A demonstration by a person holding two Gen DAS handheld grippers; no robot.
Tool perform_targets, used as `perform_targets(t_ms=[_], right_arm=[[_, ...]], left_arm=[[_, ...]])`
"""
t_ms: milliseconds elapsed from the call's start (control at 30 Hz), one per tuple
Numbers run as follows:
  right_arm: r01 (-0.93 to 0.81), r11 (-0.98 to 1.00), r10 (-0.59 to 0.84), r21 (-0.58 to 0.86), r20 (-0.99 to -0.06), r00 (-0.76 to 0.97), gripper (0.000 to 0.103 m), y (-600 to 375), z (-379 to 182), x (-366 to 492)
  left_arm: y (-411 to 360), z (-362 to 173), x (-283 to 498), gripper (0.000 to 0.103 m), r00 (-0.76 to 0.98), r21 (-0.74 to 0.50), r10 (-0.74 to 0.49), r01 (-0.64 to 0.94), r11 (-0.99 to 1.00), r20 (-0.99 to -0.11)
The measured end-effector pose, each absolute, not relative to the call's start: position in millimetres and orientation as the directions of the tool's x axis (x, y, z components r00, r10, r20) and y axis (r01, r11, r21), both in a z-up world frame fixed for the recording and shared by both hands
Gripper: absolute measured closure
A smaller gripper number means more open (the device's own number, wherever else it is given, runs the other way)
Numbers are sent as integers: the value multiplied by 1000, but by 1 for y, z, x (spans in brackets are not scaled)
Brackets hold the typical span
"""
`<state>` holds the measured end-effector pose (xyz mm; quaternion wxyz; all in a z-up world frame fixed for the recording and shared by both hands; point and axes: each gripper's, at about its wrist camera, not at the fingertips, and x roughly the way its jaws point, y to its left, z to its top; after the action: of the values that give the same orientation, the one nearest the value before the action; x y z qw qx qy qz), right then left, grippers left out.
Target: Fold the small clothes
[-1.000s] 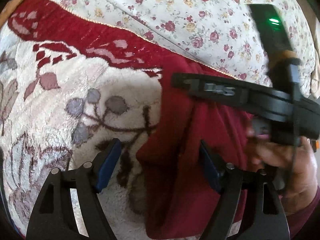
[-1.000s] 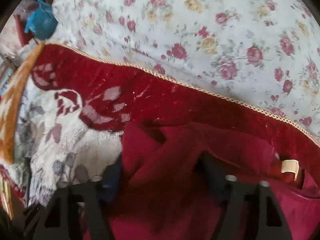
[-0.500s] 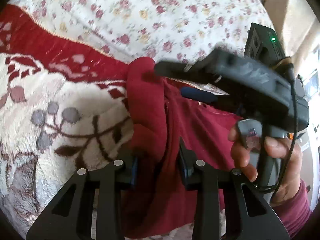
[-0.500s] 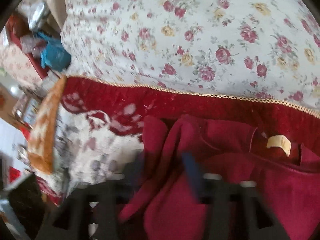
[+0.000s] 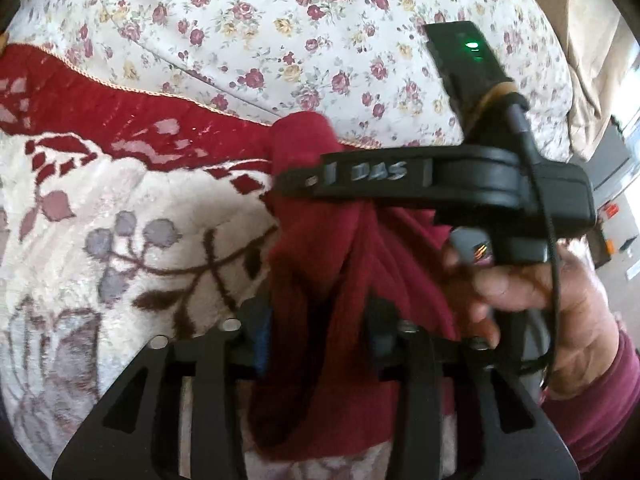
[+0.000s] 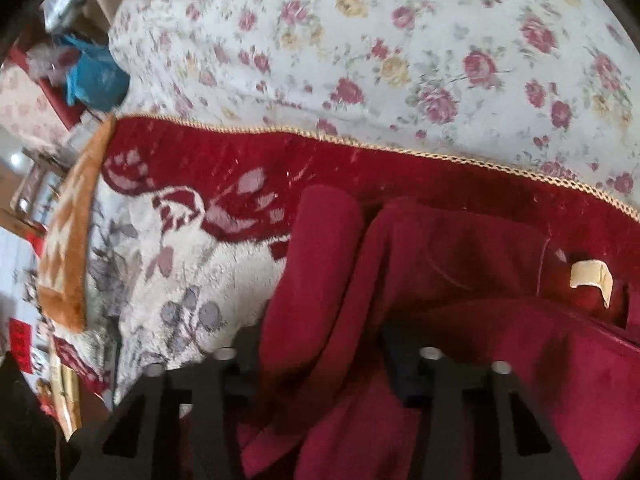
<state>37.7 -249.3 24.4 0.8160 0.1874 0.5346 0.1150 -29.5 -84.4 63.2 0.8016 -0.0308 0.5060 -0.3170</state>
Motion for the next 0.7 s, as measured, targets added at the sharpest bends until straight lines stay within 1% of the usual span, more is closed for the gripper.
perform_targets(t_ms=[67, 133, 233, 267, 300, 367, 433, 467, 567, 633, 700], right_arm=[[9, 893, 404, 450, -811, 423, 70, -258, 28, 33], [10, 888, 409, 459, -801, 437, 73, -265, 32, 30], [12, 877, 424, 480, -786, 449, 73, -270, 36, 28], [13, 874, 428, 485, -782, 453, 73, -271, 37, 27], [13, 871, 432, 492, -777, 458, 73, -272, 37, 26], [11, 865, 439, 502, -768, 467, 74, -275, 39, 21], [6, 856, 452, 517, -754, 477, 76, -280, 42, 15], [2, 851, 458, 525, -743, 489, 76, -285, 45, 11], [-6, 817, 491, 577, -689, 533, 77, -309, 61, -5], [-29, 791, 515, 611, -640, 570, 77, -333, 78, -23], [-44, 790, 512, 612, -619, 595, 77, -354, 92, -39]], left_arm=[[-81, 65, -36, 37, 281, -350, -529, 496, 795, -801], [-81, 65, -41, 37, 279, -336, -523, 513, 790, -805], [-90, 53, -43, 37, 276, -303, -488, 511, 804, -828], [-92, 51, -44, 38, 270, -301, -483, 511, 805, -833], [-93, 50, -46, 53, 269, -309, -488, 505, 806, -830], [-95, 55, -50, 76, 249, -376, -544, 499, 781, -801], [-98, 69, -56, 78, 277, -386, -569, 506, 771, -774], [-102, 77, -61, 82, 285, -394, -586, 515, 761, -759], [-121, 96, -76, 83, 254, -436, -643, 555, 709, -722], [-142, 107, -91, 84, 249, -419, -651, 592, 688, -717], [-167, 115, -106, 84, 239, -396, -653, 632, 666, -719]])
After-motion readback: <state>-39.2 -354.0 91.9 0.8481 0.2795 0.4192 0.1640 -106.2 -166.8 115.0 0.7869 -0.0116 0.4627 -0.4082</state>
